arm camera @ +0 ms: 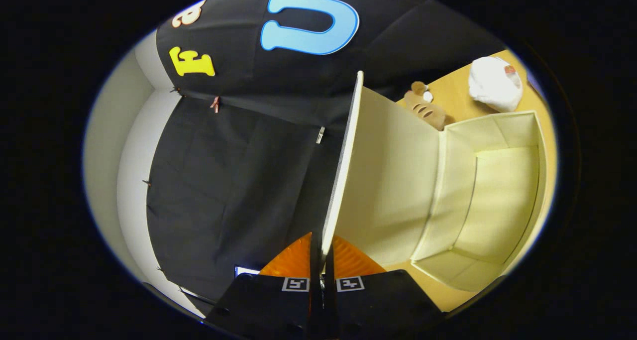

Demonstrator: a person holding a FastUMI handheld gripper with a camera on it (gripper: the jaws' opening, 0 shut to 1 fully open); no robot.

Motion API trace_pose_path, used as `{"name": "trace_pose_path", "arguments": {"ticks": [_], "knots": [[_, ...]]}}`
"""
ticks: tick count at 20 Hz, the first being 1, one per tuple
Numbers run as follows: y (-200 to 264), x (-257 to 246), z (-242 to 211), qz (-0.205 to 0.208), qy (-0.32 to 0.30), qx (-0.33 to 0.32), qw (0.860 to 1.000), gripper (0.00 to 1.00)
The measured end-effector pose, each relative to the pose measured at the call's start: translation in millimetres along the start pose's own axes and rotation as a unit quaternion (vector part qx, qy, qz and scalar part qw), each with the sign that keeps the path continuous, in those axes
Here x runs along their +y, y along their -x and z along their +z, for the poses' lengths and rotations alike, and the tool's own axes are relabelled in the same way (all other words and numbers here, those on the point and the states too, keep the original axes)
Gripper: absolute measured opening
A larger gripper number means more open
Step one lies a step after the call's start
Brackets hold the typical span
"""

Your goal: Open the storage box then place both shoes into the box .Put the left shoe in first, then the right shoe, with the right side of both shoes facing outward in a uniform manner.

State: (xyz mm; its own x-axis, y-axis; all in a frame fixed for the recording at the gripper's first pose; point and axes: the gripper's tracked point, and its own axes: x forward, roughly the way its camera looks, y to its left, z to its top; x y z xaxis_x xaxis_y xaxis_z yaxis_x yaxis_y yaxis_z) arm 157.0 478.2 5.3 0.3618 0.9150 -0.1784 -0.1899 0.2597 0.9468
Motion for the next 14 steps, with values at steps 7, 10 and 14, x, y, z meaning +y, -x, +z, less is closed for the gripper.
{"name": "trace_pose_path", "arguments": {"ticks": [7, 10, 14], "knots": [[-92.8, -17.8, -21.9, -0.043, -0.043, -0.006, 0.998, 0.05], [-120.8, -35.8, -39.1, -0.068, -0.032, 0.006, 0.997, 0.05], [-145.8, -59.1, -52.7, -0.092, -0.017, 0.015, 0.995, 0.05]]}}
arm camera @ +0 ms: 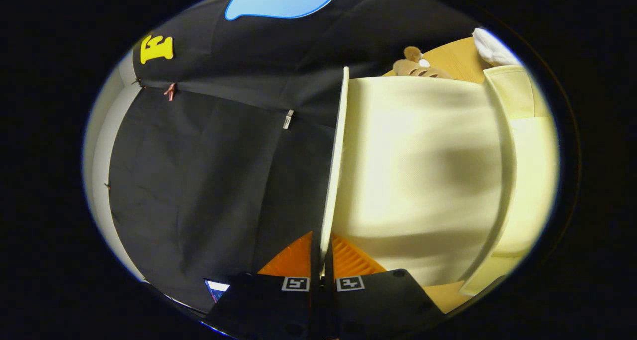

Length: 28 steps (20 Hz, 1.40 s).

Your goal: Open the storage box then place both shoes into the box .Put the left shoe in first, then the right shoe, with the right side of both shoes facing outward in a uniform manner.

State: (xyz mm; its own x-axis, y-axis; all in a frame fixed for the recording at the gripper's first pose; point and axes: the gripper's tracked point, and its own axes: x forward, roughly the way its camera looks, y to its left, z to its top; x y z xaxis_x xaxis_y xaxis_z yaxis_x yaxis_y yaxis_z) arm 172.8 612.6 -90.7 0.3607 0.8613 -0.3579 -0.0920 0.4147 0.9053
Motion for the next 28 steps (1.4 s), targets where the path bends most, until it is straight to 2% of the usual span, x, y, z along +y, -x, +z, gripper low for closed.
{"name": "trace_pose_path", "arguments": {"ticks": [8, 9, 10, 12, 15, 22, 26, 28], "knots": [[-17.4, -47.8, -20.4, -0.052, -0.006, 0.021, 0.998, 0.07], [-16.9, -49.2, -24.1, -0.052, -0.010, 0.025, 0.998, 0.18], [-13.6, -50.8, -24.7, -0.055, -0.009, 0.026, 0.998, 0.24], [-2.9, -53.7, -26.4, -0.061, 0.015, 0.022, 0.998, 0.49], [30.1, -53.6, -13.5, -0.074, 0.070, -0.011, 0.995, 0.97], [145.7, -43.4, 29.2, -0.096, 0.170, -0.121, 0.973, 0.98], [234.4, -89.4, 47.5, -0.174, 0.215, -0.188, 0.942, 0.98], [278.9, -119.2, 53.2, -0.215, 0.219, -0.215, 0.927, 0.98]]}}
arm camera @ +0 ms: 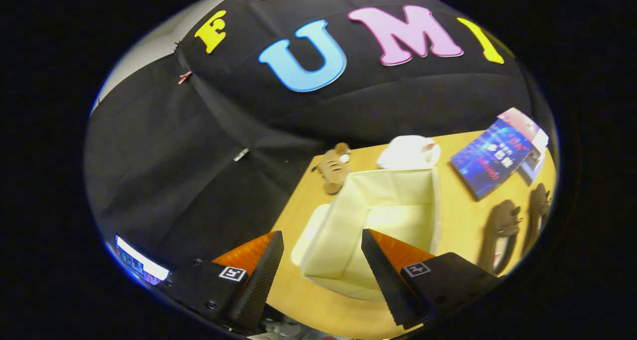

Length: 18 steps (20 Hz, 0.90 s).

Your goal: Open the storage box then place both shoes into the box .Put the left shoe in first, then the right shoe, with the right side of both shoes facing outward in a uniform manner.

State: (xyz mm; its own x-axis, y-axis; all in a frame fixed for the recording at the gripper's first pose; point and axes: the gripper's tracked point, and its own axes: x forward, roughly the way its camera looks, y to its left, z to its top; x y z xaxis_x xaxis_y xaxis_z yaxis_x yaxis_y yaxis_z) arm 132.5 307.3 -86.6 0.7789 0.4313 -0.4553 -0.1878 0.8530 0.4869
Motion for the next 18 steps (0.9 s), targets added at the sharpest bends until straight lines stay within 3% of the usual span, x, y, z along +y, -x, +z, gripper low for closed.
{"name": "trace_pose_path", "arguments": {"ticks": [8, 13, 18], "knots": [[87.2, -174.8, -13.0, -0.153, -0.011, -0.022, 0.988, 0.98], [91.6, -266.7, -42.9, -0.235, 0.011, 0.018, 0.972, 0.98], [68.7, -331.4, -74.8, -0.275, 0.012, 0.064, 0.959, 0.99]]}}
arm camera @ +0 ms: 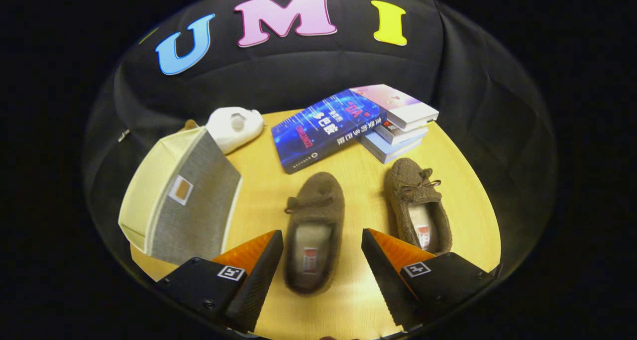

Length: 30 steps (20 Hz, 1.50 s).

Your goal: Open the storage box then place both shoes into the box .Put the left shoe in first, then the right shoe, with the right side of both shoes facing outward in a uniform manner.

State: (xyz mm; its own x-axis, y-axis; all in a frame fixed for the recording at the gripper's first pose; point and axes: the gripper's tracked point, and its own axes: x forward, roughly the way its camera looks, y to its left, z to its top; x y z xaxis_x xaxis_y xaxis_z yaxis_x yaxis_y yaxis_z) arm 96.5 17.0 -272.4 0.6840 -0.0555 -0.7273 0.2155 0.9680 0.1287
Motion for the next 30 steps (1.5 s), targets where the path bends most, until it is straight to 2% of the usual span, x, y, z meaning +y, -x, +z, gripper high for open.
{"name": "trace_pose_path", "arguments": {"ticks": [6, 8, 9, 11, 14, 15, 18, 24, 30], "knots": [[-60.0, -21.9, -12.3, -0.031, 0.019, 0.032, 0.999, 0.98], [-70.5, -34.7, -13.0, -0.054, 0.034, 0.031, 0.997, 0.93], [-74.7, -32.2, -15.5, -0.049, 0.026, 0.035, 0.998, 0.72], [-80.4, -24.3, -17.9, -0.033, -0.001, 0.048, 0.998, 0.53], [-86.0, -15.5, -16.3, -0.015, -0.031, 0.060, 0.998, 0.31], [-85.8, -15.6, -16.6, -0.015, -0.036, 0.063, 0.997, 0.19], [-85.4, -14.0, -16.2, -0.011, -0.043, 0.062, 0.997, 0.08], [-79.9, -14.0, -11.9, -0.002, -0.060, 0.065, 0.996, 0.05], [-36.1, -2.6, 17.6, 0.010, -0.096, 0.034, 0.995, 0.05]]}}
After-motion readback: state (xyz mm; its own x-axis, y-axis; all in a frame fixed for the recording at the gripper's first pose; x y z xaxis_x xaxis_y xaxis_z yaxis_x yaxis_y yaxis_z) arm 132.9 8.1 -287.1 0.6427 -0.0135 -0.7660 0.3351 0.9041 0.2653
